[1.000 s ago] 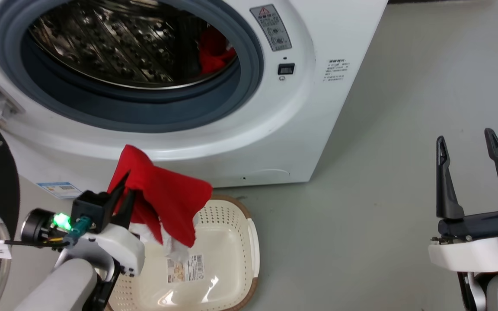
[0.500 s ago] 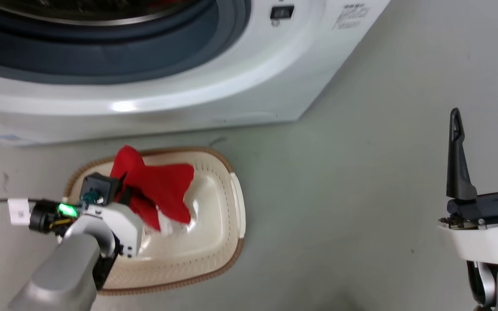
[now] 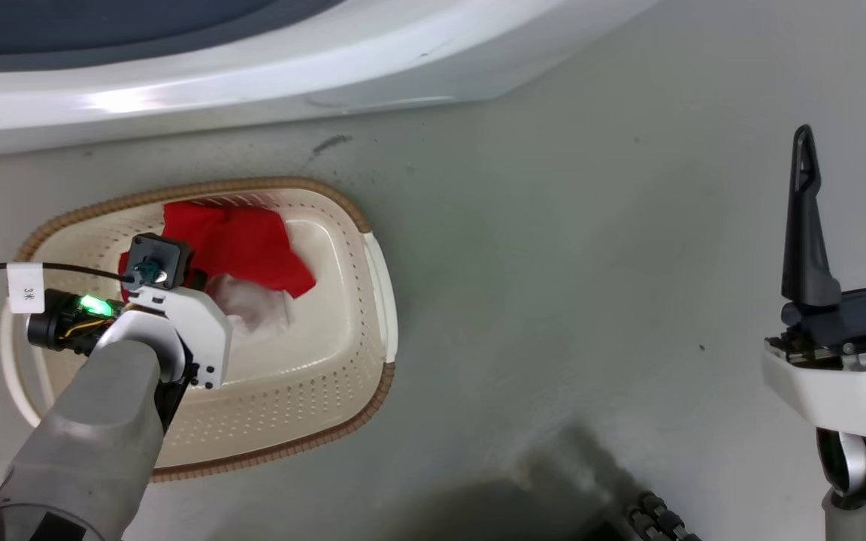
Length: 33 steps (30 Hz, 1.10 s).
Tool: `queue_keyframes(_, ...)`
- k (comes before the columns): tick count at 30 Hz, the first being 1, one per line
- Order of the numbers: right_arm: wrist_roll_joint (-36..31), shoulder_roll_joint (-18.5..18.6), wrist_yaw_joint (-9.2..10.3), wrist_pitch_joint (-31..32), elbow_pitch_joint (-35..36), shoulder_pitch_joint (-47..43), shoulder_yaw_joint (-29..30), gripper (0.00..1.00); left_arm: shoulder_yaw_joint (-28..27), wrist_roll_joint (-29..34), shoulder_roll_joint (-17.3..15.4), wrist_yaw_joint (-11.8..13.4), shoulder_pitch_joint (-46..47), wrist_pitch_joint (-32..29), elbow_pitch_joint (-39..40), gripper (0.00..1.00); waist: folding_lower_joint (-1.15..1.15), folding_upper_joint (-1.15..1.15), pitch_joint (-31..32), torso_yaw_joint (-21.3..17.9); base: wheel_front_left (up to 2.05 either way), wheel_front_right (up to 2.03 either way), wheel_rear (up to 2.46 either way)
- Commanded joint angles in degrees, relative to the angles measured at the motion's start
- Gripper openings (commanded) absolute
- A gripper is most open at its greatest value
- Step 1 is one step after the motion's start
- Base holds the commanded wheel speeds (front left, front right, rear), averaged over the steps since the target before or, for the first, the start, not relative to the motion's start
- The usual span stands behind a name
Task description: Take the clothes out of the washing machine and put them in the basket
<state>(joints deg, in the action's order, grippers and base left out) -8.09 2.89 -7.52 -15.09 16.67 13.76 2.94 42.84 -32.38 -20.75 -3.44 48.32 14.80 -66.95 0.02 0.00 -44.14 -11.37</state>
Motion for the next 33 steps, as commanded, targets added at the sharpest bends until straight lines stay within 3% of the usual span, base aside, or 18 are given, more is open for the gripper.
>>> queue_keyframes(1,-0.12,-0.02,0.06,-0.12,0.35,0.74,0.0,1.0,0.02,-0.1,0.22,0.1,0.67,0.05,-0.68,0.0,-0.02,0.0,-1.19,-0.76,0.0,0.0,0.0)
queue_keyframes(9,-0.24,-0.01,0.06,-0.12,1.09,1.59,0.53,1.0,0.03,-0.92,2.67,-0.22,1.4,0.0,-4.94,0.0,-0.02,0.0,-2.26,-0.29,0.0,0.0,0.0)
queue_keyframes(10,-0.39,-0.01,0.06,-0.12,0.82,1.58,0.49,1.0,-0.03,-1.1,2.87,-0.27,1.05,0.05,-5.15,0.72,-0.02,0.0,-1.92,-0.19,0.0,0.0,0.0)
queue_keyframes(11,-0.5,-0.01,0.06,-0.12,0.66,1.76,0.54,1.0,-0.14,-1.28,2.91,-0.12,0.7,0.11,-5.35,1.0,-0.02,0.0,-1.5,-0.12,0.0,0.0,0.0)
queue_keyframes(18,-1.45,-0.01,0.06,-0.12,-0.49,1.75,1.19,1.0,-0.73,-1.65,3.84,-0.02,-1.71,0.46,-4.65,1.0,-0.02,0.0,3.93,0.79,0.0,0.0,0.0)
queue_keyframes(33,-1.77,-0.01,0.06,-0.12,-4.81,-2.23,2.26,1.0,-11.46,1.91,2.22,2.01,-17.77,0.4,14.17,1.0,-0.02,0.0,18.54,3.64,0.0,0.0,0.0)
